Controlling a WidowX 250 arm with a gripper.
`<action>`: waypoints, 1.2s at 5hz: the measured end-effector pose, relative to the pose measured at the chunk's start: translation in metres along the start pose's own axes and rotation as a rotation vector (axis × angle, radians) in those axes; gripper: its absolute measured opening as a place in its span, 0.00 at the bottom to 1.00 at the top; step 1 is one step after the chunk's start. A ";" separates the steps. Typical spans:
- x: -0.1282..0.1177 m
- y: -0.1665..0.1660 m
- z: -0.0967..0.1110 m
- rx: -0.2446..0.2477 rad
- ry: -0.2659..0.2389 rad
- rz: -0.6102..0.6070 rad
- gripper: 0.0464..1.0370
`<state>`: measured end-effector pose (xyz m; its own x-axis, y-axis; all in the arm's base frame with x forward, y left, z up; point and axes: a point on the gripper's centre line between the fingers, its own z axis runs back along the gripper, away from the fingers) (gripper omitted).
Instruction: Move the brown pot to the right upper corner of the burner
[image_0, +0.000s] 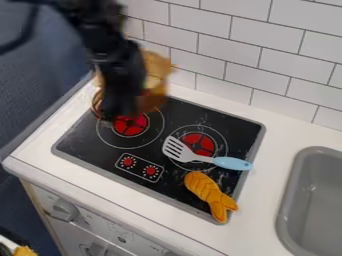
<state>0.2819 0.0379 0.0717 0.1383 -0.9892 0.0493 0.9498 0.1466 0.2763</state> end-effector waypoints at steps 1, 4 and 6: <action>0.040 0.013 -0.018 -0.029 -0.027 -0.102 0.04; 0.093 0.029 -0.077 -0.105 -0.056 -0.216 0.04; 0.101 0.031 -0.096 -0.128 -0.064 -0.242 0.08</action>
<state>0.3525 -0.0585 -0.0069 -0.1112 -0.9921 0.0583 0.9813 -0.1003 0.1645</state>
